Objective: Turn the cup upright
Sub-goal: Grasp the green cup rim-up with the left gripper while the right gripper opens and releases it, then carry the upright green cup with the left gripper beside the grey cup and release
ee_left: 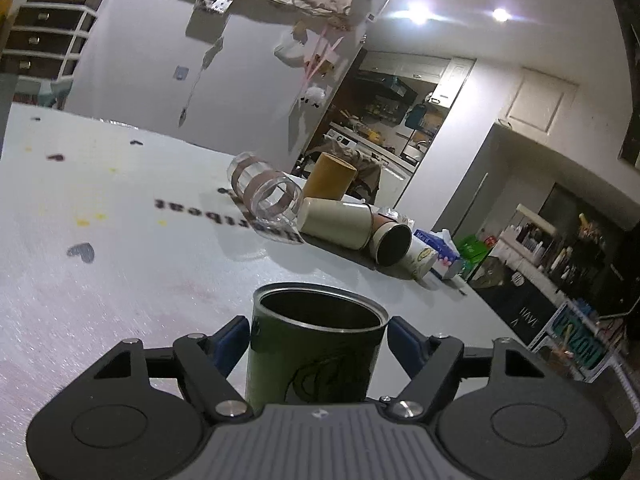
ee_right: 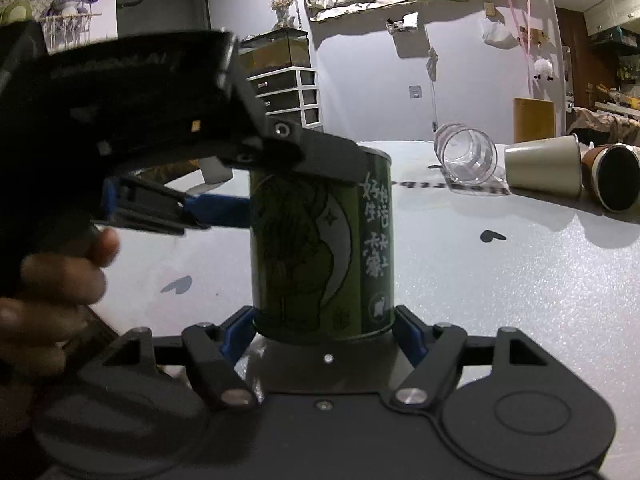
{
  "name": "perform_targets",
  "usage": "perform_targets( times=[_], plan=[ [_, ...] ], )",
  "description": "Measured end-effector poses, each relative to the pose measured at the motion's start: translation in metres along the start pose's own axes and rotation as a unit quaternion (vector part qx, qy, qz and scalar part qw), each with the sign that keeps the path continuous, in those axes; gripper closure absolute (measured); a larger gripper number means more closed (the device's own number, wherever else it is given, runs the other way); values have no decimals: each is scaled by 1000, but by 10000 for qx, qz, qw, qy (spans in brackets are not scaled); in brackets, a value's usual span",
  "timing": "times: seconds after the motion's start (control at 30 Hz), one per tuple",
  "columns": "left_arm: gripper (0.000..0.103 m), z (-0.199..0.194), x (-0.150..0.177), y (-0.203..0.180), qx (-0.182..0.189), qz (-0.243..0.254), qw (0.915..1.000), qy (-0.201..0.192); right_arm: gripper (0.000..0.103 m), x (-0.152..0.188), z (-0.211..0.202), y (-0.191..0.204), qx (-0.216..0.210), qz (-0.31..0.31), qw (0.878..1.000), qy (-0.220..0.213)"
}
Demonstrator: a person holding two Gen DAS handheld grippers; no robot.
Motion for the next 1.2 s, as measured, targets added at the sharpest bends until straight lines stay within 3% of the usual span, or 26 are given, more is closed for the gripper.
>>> perform_targets(
  times=[0.17,0.37,0.43,0.47,0.7,0.93,1.2],
  plan=[
    [28,-1,4,-8,-127,524,9985,29,28,3,0,5,95,-226,9997,-7],
    [30,-5,1,-6,-196,791,9967,18,27,3,-1,7,137,-307,9994,-13],
    [30,-6,-9,-1,-327,988,9945,-139,11,2,-1,6,149,-258,9996,-29],
    [30,-8,-15,4,-389,1039,9936,-218,8,1,-3,6,156,-218,9996,-60],
    [30,7,-77,60,-1421,1273,9794,-654,7,-7,-12,-1,306,-33,9990,-324],
    [30,35,-134,145,-2464,1018,9589,-968,6,-17,-20,-4,468,-16,9974,-544],
    [30,55,-174,220,-3183,890,9355,-1251,6,-25,-20,-3,447,-97,9967,-677]
  ],
)
Point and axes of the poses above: each gripper's, at about its wrist camera, not at the fingertips, and z roughly the way its jaws point, y to its left, x to its underside, the point moved 7 cm from there along z, roughly the way its jaws point, and after that the axes turned 9 degrees about -y, right-handed, at the moved point
